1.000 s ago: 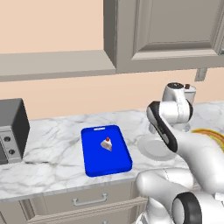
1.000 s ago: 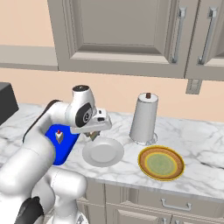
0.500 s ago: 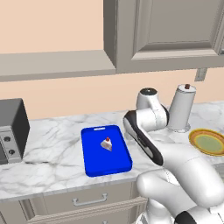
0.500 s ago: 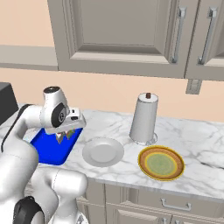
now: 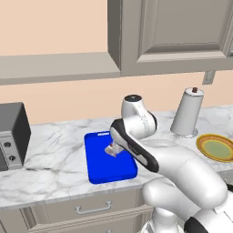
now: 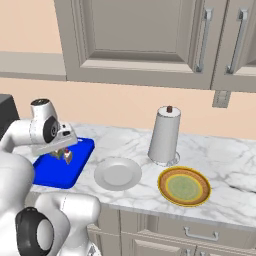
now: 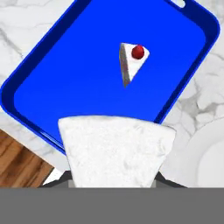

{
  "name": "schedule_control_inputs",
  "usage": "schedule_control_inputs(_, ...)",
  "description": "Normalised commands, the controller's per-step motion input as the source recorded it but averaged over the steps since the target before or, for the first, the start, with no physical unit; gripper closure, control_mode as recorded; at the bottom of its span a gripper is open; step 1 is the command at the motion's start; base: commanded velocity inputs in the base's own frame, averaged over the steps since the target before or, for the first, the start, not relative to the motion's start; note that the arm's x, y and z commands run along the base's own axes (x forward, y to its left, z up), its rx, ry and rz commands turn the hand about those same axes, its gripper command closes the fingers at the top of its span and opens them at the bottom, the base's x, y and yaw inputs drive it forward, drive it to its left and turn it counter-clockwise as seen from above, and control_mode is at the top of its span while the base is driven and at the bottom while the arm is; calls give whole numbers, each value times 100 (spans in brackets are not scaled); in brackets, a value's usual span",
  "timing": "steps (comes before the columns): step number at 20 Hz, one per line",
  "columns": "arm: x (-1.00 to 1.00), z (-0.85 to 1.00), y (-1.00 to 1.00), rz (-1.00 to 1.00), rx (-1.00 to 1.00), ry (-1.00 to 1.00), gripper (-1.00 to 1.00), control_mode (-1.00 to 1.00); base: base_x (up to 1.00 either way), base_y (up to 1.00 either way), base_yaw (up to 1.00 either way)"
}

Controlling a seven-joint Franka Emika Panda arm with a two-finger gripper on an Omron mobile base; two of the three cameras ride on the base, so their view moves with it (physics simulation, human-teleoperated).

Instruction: Move the dessert items from the plates to the tray.

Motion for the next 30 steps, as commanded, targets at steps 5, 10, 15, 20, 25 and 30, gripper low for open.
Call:
schedule_control_inputs(5,0,0,37,26,0,3,100,-100,0,0,0)
schedule_control_inputs(10,0,-26,8,16,0,0,100,-100,0,0,0)
schedule_control_inputs(15,0,-54,25,13,0,-2,100,-100,0,0,0)
schedule_control_inputs(20,10,-27,23,3,-1,0,100,-100,0,0,0)
schedule_control_inputs(25,32,-14,13,-12,0,2,100,-100,0,0,0)
schedule_control_inputs(30,8,-24,5,-13,0,0,100,-100,0,0,0)
